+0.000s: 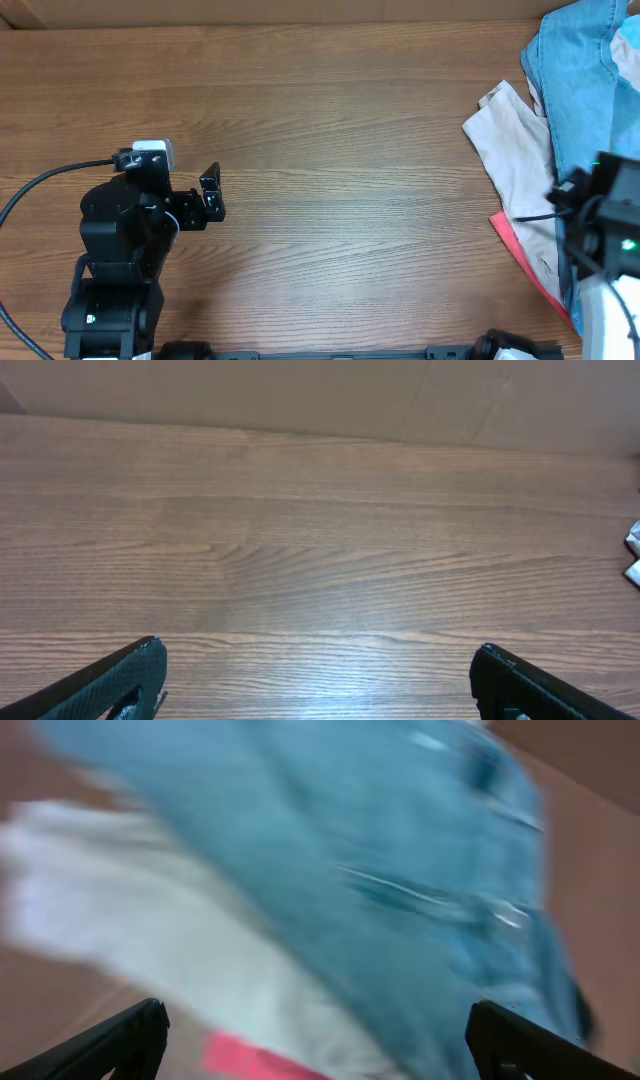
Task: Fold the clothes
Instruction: 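Reach the right gripper into the clothes pile and grasp the blue jeans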
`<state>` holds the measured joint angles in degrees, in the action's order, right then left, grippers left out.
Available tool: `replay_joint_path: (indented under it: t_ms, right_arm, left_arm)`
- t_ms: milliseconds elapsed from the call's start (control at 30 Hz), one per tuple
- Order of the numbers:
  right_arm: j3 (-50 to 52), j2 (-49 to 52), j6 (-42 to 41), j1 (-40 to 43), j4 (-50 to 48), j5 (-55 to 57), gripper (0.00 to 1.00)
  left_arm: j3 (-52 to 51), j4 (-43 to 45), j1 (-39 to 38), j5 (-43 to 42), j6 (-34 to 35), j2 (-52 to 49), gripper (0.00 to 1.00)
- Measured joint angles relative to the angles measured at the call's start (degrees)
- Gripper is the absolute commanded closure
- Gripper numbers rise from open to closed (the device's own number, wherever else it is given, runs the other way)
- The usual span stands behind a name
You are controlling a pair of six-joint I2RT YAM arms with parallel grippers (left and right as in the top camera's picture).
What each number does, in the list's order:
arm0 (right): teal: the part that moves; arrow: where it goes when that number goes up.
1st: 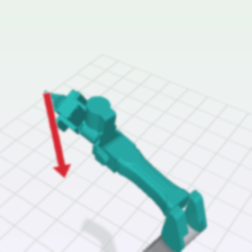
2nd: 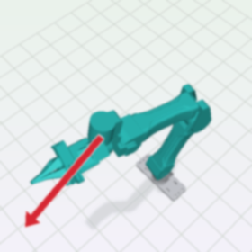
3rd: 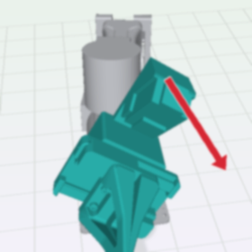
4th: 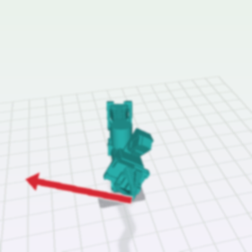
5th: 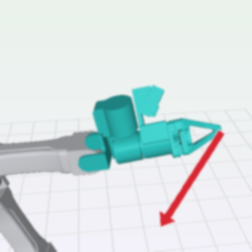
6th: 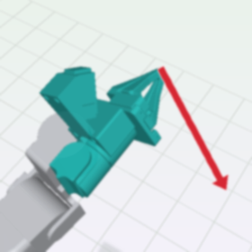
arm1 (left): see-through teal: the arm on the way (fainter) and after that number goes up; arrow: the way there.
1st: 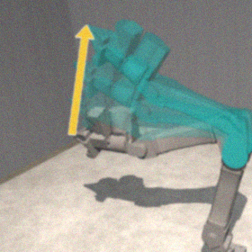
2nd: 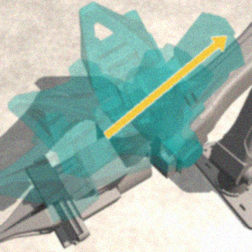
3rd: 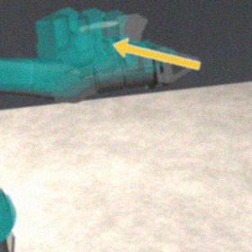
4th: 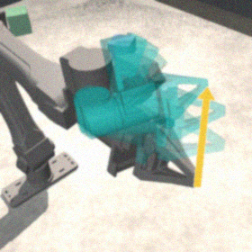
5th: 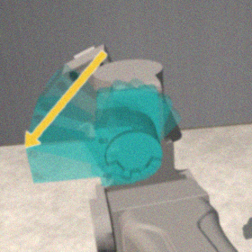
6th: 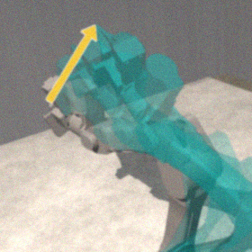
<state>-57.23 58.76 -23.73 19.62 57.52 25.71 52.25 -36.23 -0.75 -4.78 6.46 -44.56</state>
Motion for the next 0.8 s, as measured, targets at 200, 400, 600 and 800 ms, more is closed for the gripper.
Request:
replay_joint_path:
  t_ms: [200, 400, 600, 800]
  right_arm:
    - [0.0, 6.62, -2.47, 14.73, 2.43, -1.92, 0.0]
    - [0.0, 12.28, -1.66, 16.5, 6.05, -6.47, 0.0]
    - [0.15, 15.32, 0.31, 16.5, 6.38, -10.05, 0.0]
    - [1.4, 17.05, 1.27, 16.52, 6.21, -12.59, 0.0]
  left_arm:
    - [0.0, 0.26, 0.02, -0.02, 0.0, 0.02, 0.0]
    - [0.0, 1.46, 0.02, -0.04, 0.0, 0.02, 0.0]
    - [0.0, 1.51, 0.02, -0.2, 0.0, 0.02, 0.0]
    - [0.0, 1.51, 0.02, -0.2, 0.0, 0.02, 0.0]
